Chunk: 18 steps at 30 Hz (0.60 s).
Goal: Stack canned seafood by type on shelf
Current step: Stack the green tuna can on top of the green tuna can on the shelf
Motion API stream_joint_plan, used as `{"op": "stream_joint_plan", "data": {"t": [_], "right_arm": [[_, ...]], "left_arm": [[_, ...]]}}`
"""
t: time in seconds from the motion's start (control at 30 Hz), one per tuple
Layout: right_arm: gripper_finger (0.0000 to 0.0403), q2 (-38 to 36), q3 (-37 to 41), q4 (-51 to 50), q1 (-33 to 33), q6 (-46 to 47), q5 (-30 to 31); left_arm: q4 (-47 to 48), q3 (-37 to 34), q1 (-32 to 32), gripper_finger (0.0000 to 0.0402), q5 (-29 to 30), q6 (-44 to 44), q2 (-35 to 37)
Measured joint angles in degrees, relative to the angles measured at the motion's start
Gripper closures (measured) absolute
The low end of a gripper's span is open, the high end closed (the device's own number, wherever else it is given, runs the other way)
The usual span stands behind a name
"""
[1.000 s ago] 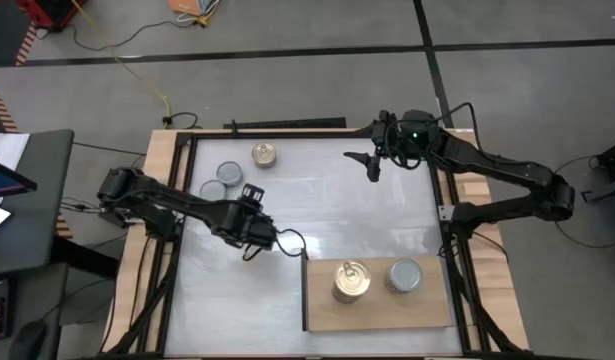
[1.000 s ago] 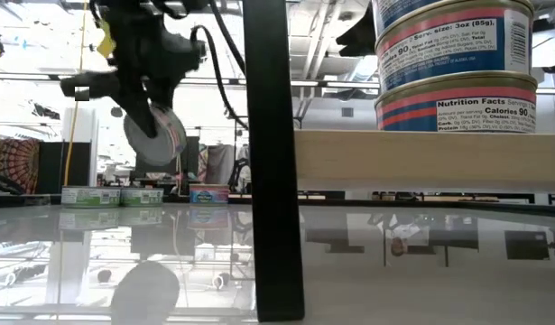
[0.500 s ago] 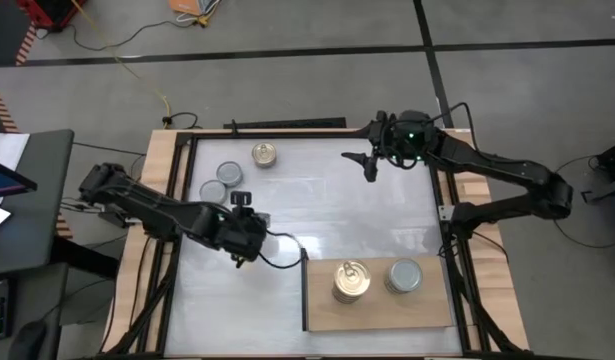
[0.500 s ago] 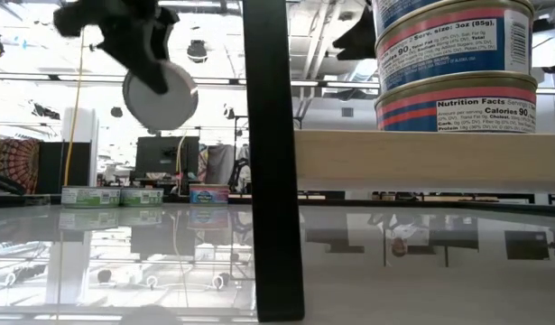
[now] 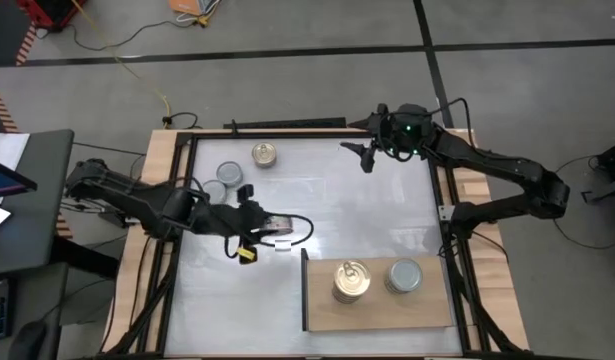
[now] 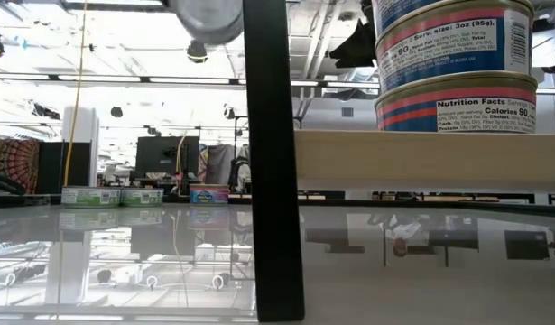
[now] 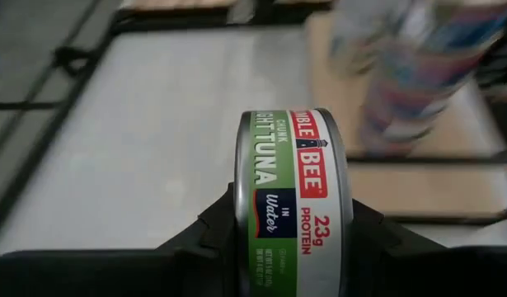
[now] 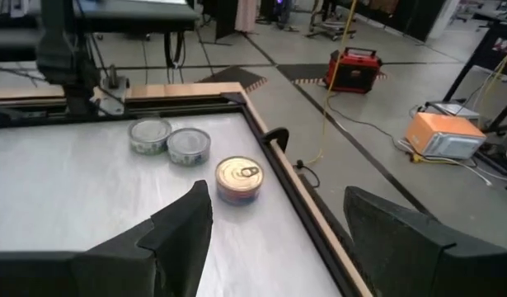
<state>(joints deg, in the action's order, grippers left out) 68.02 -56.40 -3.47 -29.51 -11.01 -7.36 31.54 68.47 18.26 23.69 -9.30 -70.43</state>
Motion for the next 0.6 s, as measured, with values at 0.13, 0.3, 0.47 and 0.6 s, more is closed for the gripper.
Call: {"op": "stream_joint_plan", "data": {"t": [0.13,0.3,0.47,0.6], "right_arm": [[0.0101,-0.01,0.02,1.35,-0.68,0.71,-0.01],[0.0101,-0.01,0.02,1.18,-0.65,1.25,-0.01],[0.0101,-0.69,0.02,-1.06,-0.53,2.45,-0.04],[0.0101,-4.32,0.07,-5.87,-0.59,2.38,-0.04]], "left_arm": [[-6.64,0.00,-0.95,0.0276,-8.37,-0.30,-0.31],[-10.24,0.00,-2.69,0.0276,-15.90,-1.05,-1.16],[-17.20,-0.02,-6.33,0.0276,-24.09,-1.98,-1.98],[-26.25,0.08,-9.82,0.0276,-32.50,-6.41,-3.27]]}}
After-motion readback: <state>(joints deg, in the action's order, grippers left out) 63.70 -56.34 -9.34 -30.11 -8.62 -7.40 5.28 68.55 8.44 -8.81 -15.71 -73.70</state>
